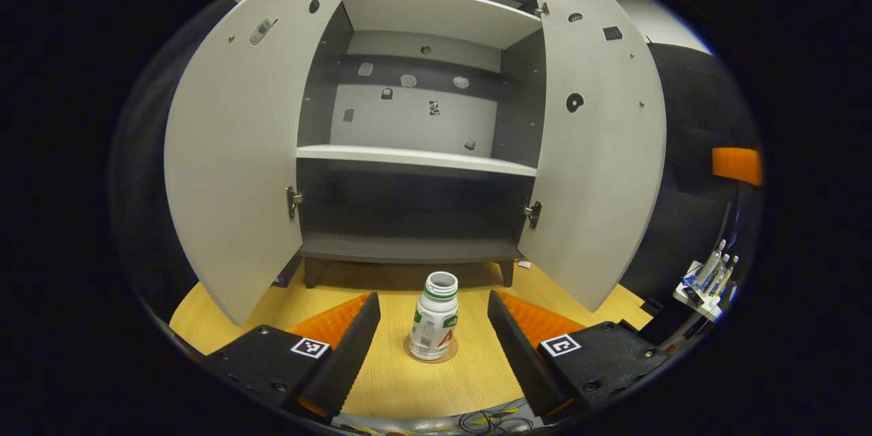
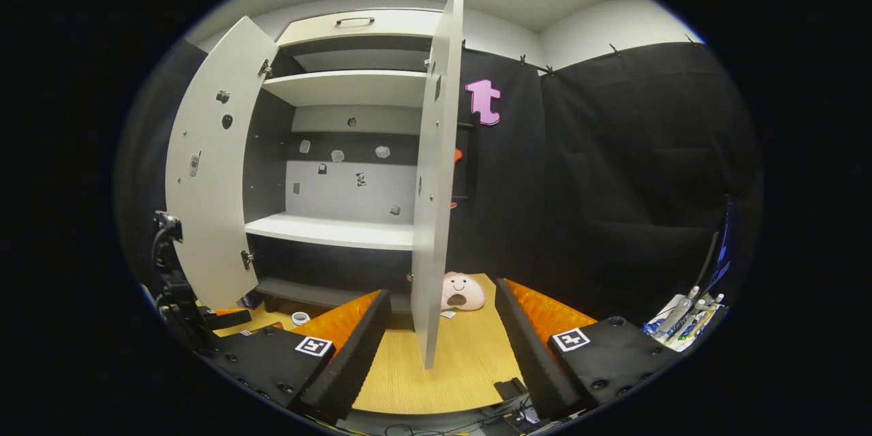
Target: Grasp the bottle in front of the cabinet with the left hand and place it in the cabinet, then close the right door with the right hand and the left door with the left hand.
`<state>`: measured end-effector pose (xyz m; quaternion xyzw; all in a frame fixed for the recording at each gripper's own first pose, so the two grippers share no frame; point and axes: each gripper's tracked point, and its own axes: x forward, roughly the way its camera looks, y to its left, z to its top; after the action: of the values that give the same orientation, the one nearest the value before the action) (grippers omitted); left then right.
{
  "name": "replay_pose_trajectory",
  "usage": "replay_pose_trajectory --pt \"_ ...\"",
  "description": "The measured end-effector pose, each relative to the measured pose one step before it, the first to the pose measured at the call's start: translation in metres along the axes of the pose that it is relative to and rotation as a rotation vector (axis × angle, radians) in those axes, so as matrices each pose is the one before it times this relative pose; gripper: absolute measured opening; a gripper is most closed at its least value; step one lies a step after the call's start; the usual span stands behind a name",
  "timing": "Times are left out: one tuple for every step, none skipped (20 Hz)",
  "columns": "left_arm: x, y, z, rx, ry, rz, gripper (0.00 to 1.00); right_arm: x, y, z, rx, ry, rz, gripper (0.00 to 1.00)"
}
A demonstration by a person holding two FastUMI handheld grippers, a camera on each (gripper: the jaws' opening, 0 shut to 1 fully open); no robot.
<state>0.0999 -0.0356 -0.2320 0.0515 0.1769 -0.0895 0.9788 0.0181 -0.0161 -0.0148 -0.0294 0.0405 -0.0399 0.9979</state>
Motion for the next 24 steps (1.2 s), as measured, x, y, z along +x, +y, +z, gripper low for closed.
replay_pose_trajectory --pt "0.00637 -0.00239 -0.00921 0.00523 0.01864 -0.00161 0.98 0.00098 -0.00238 -0.00139 0.00719 0.00616 -0.00331 1.0" --pt "0.00722 -0.00109 -0.00716 0.00259 0.01605 -0.00336 0.98 0.00071 -0.00226 -0.0016 0.0083 0.0071 -0.00371 1.0" --pt "0.008 -0.00182 -0.00704 0.00099 0.01546 -0.00416 0.97 0.00132 -0.00332 -0.00148 0.00692 0.00696 -0.00422 1.0" --pt "0.00835 -0.00131 -0.00803 0.00285 0.01795 -0.00232 0.97 0.00151 -0.00293 -0.00149 0.00439 0.00747 -0.00523 1.0" --pt "0.00759 -0.0002 -0.00745 0.00414 0.02141 -0.0008 0.97 0.00146 -0.00389 -0.00198 0.00075 0.0052 -0.00607 1.0" --pt "0.00606 -0.00047 -0.00727 0.00196 0.01818 -0.00159 0.97 0.00198 -0.0046 -0.00102 -0.00376 0.00423 -0.01093 1.0" --pt "0.00723 0.00008 -0.00746 -0.00044 0.01935 0.00033 0.98 0.00116 -0.0039 0.0005 -0.00684 0.00067 -0.01005 1.0" --pt "0.00735 0.00059 -0.00766 -0.00183 0.0233 0.00436 0.98 0.0008 -0.00444 0.00068 -0.0067 0.00162 -0.00929 1.0" --pt "0.00614 0.00156 -0.00828 -0.00359 0.02341 0.00737 0.98 0.00021 -0.00302 -0.00024 -0.00495 0.00126 -0.00771 1.0" --pt "0.00664 0.00182 -0.00481 -0.00551 0.01587 0.00327 0.98 0.00135 -0.00335 0.0003 -0.00311 0.00058 -0.00782 1.0" --pt "0.00629 0.00119 -0.00548 -0.0067 0.01366 0.00573 0.98 0.00132 -0.00337 -0.0003 -0.00181 0.00138 -0.00691 1.0" --pt "0.00601 0.00173 -0.00452 -0.00579 0.01337 0.00894 0.98 0.00167 -0.00354 -0.00028 -0.00122 0.00372 -0.00659 1.0" --pt "0.00511 0.0023 -0.00447 -0.00726 0.01214 0.00796 0.98 0.0016 -0.00219 -0.00127 -0.00157 0.00405 -0.00499 1.0" --pt "0.00594 0.00125 -0.0035 -0.01005 0.01193 0.00463 0.98 0.00214 -0.00316 -0.00041 -0.00149 0.00357 -0.00479 1.0" --pt "0.00421 0.00086 -0.00509 -0.01086 0.01285 0.00513 0.98 0.00278 -0.00254 -0.00081 -0.00142 0.00499 -0.00402 1.0" --pt "0.00507 0.00183 -0.00281 -0.01065 0.01222 0.00573 0.98 0.00311 -0.00155 -0.0008 -0.00013 0.00368 -0.00123 1.0" --pt "0.00332 -0.00042 -0.00128 -0.00827 0.00985 -0.00571 0.98 0.00257 -0.00143 -0.00099 -0.00063 0.00293 0.00191 1.0" --pt "0.00396 -0.00249 -0.0016 -0.00198 0.00954 -0.01016 0.98 0.0022 -0.00063 -0.00188 -0.00162 0.00307 0.00222 1.0" --pt "0.00298 0.00064 0.00024 0.00836 0.00881 0.00051 0.98 0.00229 -0.00103 -0.00111 -0.00276 0.00383 0.00161 1.0" --pt "0.00232 0.00019 0.0019 0.01334 0.0005 -0.00102 0.98 0.00474 -0.00108 -0.00047 -0.00233 0.00472 0.00063 1.0" --pt "0.00076 -0.00121 0.00424 0.01225 -0.00667 -0.00104 0.93 0.00556 -0.00094 -0.00081 -0.00059 0.00254 0.00169 1.0" --pt "0.00037 0.00123 0.00485 0.01197 -0.00685 0.00655 0.87 0.004 -0.00096 0.0014 0.00104 0.00032 0.0043 1.0" --pt "-0.00083 -0.00304 0.00579 0.00748 -0.00148 -0.00789 0.74 0.00374 -0.00031 0.00079 0.00188 -0.00111 0.0047 1.0" --pt "-0.00261 -0.00447 0.00578 0.00385 -0.00468 -0.00914 0.73 0.00323 -0.001 0.00108 0.00135 -0.00114 0.00531 1.0"
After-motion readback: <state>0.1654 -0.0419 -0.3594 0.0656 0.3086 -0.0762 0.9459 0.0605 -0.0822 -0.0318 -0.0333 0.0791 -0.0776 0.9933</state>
